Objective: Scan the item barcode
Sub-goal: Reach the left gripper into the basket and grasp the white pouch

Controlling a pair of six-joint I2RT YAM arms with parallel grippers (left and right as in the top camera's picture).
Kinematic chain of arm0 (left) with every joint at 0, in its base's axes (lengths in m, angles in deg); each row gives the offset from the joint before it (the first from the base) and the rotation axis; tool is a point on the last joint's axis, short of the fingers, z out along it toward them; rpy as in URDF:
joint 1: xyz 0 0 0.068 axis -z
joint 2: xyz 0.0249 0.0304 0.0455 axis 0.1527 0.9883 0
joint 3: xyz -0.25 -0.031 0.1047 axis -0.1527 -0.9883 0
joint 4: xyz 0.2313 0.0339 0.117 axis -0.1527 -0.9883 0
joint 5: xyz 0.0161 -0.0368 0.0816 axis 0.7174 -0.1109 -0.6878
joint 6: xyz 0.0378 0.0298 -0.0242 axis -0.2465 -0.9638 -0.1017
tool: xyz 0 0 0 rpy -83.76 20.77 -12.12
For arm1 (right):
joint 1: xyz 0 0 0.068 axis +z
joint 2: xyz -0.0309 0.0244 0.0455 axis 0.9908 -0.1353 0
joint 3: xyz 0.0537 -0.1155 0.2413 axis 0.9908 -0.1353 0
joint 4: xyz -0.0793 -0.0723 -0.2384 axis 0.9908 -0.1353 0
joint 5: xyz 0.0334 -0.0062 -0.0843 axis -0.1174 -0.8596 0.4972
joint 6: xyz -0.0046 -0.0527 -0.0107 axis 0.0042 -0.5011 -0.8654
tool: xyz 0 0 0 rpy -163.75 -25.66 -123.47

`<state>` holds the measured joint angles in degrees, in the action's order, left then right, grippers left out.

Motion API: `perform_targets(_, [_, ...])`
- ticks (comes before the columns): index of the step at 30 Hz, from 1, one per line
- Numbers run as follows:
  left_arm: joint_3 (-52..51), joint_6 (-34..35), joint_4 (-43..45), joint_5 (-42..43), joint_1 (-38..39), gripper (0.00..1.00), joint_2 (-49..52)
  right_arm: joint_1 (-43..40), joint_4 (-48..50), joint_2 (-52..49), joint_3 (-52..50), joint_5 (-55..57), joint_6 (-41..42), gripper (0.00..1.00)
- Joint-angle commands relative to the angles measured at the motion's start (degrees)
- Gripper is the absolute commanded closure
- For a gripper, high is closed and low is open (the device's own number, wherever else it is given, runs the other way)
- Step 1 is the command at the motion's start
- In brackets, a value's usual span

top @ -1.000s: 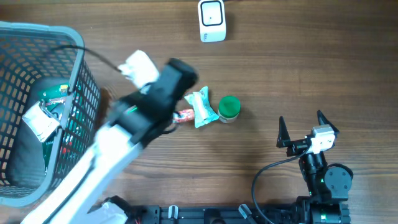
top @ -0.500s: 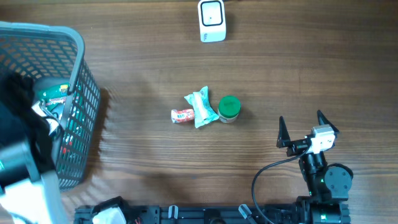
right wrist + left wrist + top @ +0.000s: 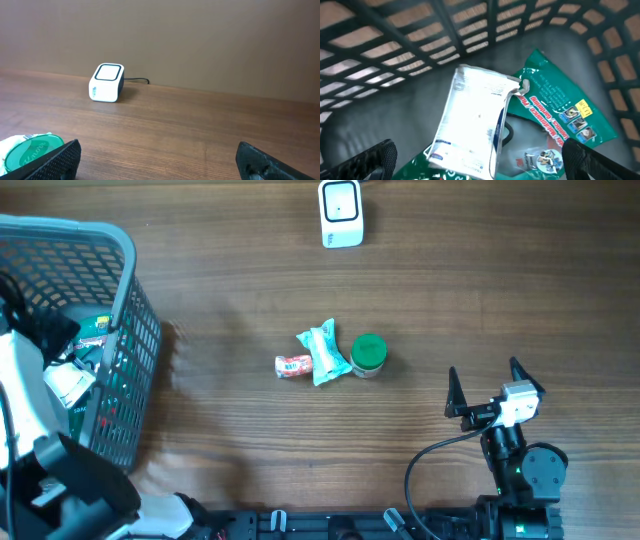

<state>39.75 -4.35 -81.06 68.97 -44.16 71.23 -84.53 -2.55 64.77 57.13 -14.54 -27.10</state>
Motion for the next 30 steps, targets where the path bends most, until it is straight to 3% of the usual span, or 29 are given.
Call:
perform_targets(1, [-0.5, -5.3, 1.8, 3.1, -0.9, 0.00, 2.1, 0.1, 0.3, 0.3, -0.1, 0.3, -0.4, 0.00])
perform_targets(7, [-9.2, -9.4, 11.2, 15.6, -6.4, 0.00, 2.2, 0.1, 0.3, 0.3, -0.1, 0.3, -0.4, 0.00])
perform_targets(10, [-11.7, -10.7, 14.7, 17.7, -6.2, 0.00, 2.2, 0.1, 0.3, 0.3, -0.1, 0.3, -0.4, 0.00])
perform_targets(30, [-12.1, -10.4, 15.5, 13.3, -5.6, 0.00, 5.9, 0.1, 0.3, 0.3, -0.1, 0.3, -0.4, 0.00])
